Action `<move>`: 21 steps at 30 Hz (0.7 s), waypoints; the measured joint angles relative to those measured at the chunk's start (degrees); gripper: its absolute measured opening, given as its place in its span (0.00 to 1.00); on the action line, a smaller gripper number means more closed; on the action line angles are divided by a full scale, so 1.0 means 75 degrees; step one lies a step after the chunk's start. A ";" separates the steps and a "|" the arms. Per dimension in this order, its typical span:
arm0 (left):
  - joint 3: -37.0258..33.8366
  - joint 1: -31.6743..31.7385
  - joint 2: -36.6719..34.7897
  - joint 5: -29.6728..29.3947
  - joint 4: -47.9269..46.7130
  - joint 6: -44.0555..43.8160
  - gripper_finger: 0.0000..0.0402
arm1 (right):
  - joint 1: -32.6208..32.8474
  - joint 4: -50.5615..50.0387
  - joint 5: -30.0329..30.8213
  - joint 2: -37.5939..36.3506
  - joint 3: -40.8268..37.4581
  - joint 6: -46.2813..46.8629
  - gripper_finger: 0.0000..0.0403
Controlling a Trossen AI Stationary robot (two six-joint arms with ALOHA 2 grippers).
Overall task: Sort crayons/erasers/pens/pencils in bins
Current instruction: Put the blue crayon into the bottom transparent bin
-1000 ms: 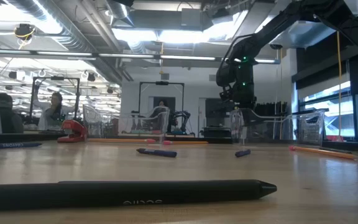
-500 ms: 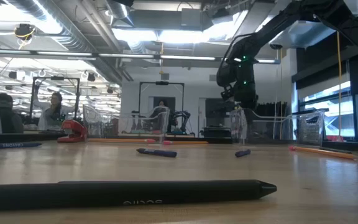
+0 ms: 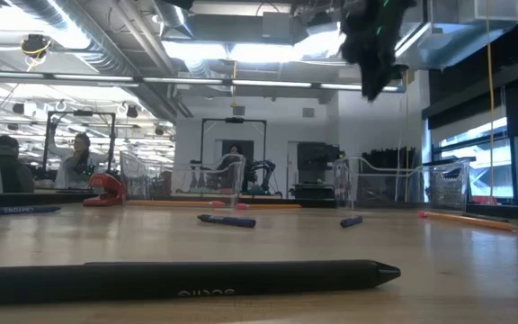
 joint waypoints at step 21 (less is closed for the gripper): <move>0.0000 -0.0016 -0.0003 0.0096 -0.1771 -0.2724 0.20 | 0.3922 0.2414 -0.0027 -0.2632 -0.3348 0.1350 0.33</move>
